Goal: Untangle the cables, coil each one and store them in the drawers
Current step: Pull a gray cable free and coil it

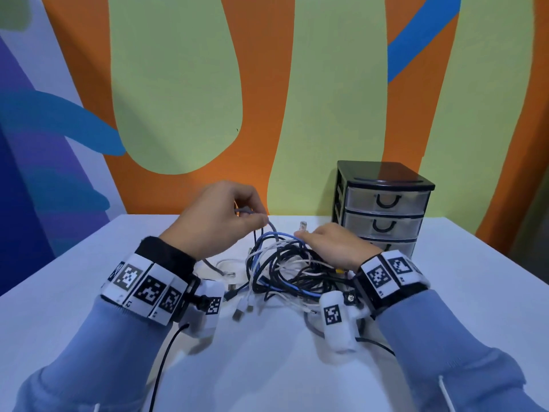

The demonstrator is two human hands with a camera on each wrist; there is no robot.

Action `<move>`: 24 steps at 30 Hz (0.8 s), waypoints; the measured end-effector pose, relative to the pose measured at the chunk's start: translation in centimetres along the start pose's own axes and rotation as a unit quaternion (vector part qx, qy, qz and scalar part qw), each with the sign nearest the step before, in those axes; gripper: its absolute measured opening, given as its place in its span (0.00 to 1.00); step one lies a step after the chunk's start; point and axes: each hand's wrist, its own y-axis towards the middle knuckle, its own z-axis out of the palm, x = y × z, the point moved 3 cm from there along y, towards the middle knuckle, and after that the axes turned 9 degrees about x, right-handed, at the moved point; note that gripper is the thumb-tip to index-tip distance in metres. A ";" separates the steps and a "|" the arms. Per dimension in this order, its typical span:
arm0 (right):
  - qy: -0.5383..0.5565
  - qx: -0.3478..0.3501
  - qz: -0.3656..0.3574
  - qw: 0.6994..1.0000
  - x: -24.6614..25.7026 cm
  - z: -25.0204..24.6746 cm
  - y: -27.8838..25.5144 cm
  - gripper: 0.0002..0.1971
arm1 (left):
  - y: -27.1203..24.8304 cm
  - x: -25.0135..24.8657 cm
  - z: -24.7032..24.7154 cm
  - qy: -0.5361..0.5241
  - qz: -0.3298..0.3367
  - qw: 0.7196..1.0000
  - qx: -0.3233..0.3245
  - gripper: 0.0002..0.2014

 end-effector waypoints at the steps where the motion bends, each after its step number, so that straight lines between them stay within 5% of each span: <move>1: 0.006 -0.002 0.014 1.000 -0.3 -0.1 0.2 0.29 | 0.0 0.0 0.2 0.003 0.002 1.000 0.018 0.07; 8: 0.170 0.012 0.063 0.983 -1.9 0.0 0.7 0.17 | -0.3 -0.3 0.8 -0.010 -0.025 0.993 0.115 0.07; 12: 0.285 -0.008 -0.028 0.958 -1.0 0.0 1.1 0.08 | -0.4 0.0 0.8 -0.033 -0.034 0.989 0.142 0.07; 17: 0.362 -0.072 -0.141 0.918 0.0 -0.5 0.6 0.10 | -0.2 0.7 1.1 -0.031 -0.046 0.987 0.150 0.07; 19: 0.362 -0.108 -0.194 0.905 0.7 -0.8 0.2 0.10 | -0.2 0.5 1.1 -0.006 -0.039 0.993 0.110 0.10; 22: 0.351 -0.135 -0.287 0.881 2.2 -1.4 -1.3 0.11 | 0.1 0.5 0.3 -0.012 -0.010 0.998 -0.054 0.07; 24: 0.312 -0.117 -0.331 0.883 3.4 -1.4 -2.3 0.11 | 0.5 0.8 0.0 -0.048 0.013 0.995 -0.088 0.16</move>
